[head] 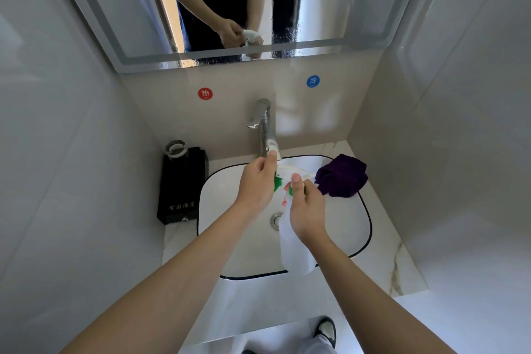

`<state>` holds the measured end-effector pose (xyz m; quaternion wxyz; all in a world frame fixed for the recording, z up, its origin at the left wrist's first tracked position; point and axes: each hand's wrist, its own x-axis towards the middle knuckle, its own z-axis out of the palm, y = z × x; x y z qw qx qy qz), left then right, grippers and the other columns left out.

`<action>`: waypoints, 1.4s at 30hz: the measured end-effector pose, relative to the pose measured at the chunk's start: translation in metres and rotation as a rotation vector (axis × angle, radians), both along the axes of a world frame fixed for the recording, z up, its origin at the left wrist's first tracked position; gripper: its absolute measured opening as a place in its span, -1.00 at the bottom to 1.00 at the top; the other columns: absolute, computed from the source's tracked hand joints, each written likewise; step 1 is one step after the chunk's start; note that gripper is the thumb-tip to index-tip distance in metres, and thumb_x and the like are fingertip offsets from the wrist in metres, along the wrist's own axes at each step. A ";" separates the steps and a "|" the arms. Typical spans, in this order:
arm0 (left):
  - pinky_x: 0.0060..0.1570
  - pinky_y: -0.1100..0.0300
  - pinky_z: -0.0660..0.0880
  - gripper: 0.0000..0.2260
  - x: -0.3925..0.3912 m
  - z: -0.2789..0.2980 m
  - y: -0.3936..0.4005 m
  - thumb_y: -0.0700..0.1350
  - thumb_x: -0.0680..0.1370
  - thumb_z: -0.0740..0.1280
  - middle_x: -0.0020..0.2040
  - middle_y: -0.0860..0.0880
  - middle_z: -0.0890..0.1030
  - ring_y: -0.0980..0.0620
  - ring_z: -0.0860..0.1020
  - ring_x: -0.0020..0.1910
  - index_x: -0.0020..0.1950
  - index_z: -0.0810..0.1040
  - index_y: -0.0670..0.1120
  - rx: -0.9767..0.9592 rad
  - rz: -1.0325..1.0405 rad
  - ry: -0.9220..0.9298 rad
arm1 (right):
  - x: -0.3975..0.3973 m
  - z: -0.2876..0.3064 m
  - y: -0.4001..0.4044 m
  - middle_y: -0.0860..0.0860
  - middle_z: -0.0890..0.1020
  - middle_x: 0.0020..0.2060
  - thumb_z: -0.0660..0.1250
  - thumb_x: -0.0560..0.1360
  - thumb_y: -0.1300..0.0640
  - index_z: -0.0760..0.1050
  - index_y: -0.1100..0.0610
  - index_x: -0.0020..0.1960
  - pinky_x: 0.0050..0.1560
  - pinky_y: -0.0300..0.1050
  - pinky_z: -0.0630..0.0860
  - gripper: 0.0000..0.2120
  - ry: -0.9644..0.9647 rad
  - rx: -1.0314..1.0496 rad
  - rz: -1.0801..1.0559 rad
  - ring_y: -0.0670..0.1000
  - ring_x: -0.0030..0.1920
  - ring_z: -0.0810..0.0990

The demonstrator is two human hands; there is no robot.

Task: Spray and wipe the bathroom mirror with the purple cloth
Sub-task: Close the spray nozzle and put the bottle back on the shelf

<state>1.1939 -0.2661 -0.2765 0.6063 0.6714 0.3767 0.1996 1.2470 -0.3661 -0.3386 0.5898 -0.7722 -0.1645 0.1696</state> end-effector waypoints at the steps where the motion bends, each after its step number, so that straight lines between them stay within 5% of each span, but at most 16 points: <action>1: -0.33 0.18 0.27 -0.58 -0.003 -0.003 0.000 0.05 0.72 0.20 -0.41 0.07 0.34 0.07 0.31 -0.42 -0.30 0.28 -0.07 0.005 -0.002 0.000 | 0.001 -0.001 0.002 0.06 0.66 -0.28 0.09 0.65 -0.29 0.54 0.05 -0.14 -0.10 0.00 0.56 -0.51 0.002 -0.006 0.003 -0.15 -0.34 0.61; 8: -0.12 0.05 0.38 -0.68 -0.011 -0.019 0.008 -0.02 0.71 0.26 -0.25 -0.08 0.50 -0.04 0.41 -0.26 -0.22 0.38 -0.09 -0.017 -0.023 0.004 | 0.003 -0.003 0.008 0.02 0.66 -0.28 0.07 0.66 -0.28 0.53 0.05 -0.13 -0.11 -0.03 0.55 -0.51 -0.008 -0.053 0.011 -0.17 -0.34 0.61; 16: -0.30 0.10 0.27 -0.50 0.009 -0.002 0.010 0.11 0.71 0.19 -0.53 0.11 0.32 -0.05 0.32 -0.38 -0.37 0.24 -0.06 -0.013 -0.022 0.044 | -0.002 -0.003 0.002 0.02 0.64 -0.29 0.07 0.67 -0.24 0.51 0.04 -0.11 -0.17 -0.17 0.45 -0.56 -0.032 -0.048 -0.005 -0.21 -0.35 0.57; 24: -0.11 0.06 0.41 -0.61 -0.011 -0.019 0.008 0.05 0.69 0.28 -0.23 -0.10 0.54 -0.04 0.46 -0.22 -0.11 0.47 -0.28 -0.005 -0.052 -0.037 | 0.003 0.000 0.003 0.01 0.63 -0.30 0.09 0.68 -0.22 0.51 0.04 -0.13 -0.18 -0.12 0.50 -0.57 -0.040 -0.056 -0.009 0.01 -0.23 0.62; 28: -0.11 0.03 0.42 -0.42 -0.017 -0.012 0.009 0.20 0.55 0.32 -0.20 -0.15 0.57 -0.06 0.49 -0.20 -0.04 0.49 -0.39 -0.031 -0.079 -0.045 | 0.000 -0.002 0.001 0.02 0.64 -0.28 0.06 0.65 -0.27 0.52 0.03 -0.09 -0.14 -0.09 0.52 -0.55 -0.050 -0.047 -0.005 -0.02 -0.24 0.63; 35: -0.29 0.13 0.30 -0.51 0.002 0.000 0.005 0.10 0.70 0.24 -0.49 0.08 0.33 -0.01 0.33 -0.41 -0.36 0.28 -0.11 0.002 -0.047 0.029 | -0.003 -0.003 -0.004 0.02 0.65 -0.28 0.07 0.67 -0.24 0.53 0.07 -0.08 -0.17 -0.15 0.48 -0.55 -0.067 -0.028 -0.004 -0.01 -0.22 0.64; 39: -0.18 0.09 0.36 -0.50 -0.005 -0.009 0.005 0.10 0.70 0.22 -0.33 -0.05 0.44 -0.05 0.40 -0.28 -0.08 0.46 -0.37 0.021 -0.089 -0.024 | 0.002 -0.001 -0.002 0.01 0.64 -0.28 0.10 0.68 -0.21 0.51 0.03 -0.12 -0.15 -0.12 0.50 -0.59 -0.049 -0.018 0.006 -0.04 -0.25 0.62; 42: -0.11 0.05 0.41 -0.56 -0.010 -0.011 0.007 0.07 0.68 0.25 -0.22 -0.11 0.56 -0.07 0.47 -0.23 0.05 0.53 -0.36 0.030 -0.079 -0.016 | 0.003 -0.004 -0.001 -0.01 0.63 -0.30 0.10 0.67 -0.24 0.49 -0.02 -0.13 -0.13 -0.08 0.54 -0.60 -0.072 -0.017 0.005 -0.02 -0.25 0.61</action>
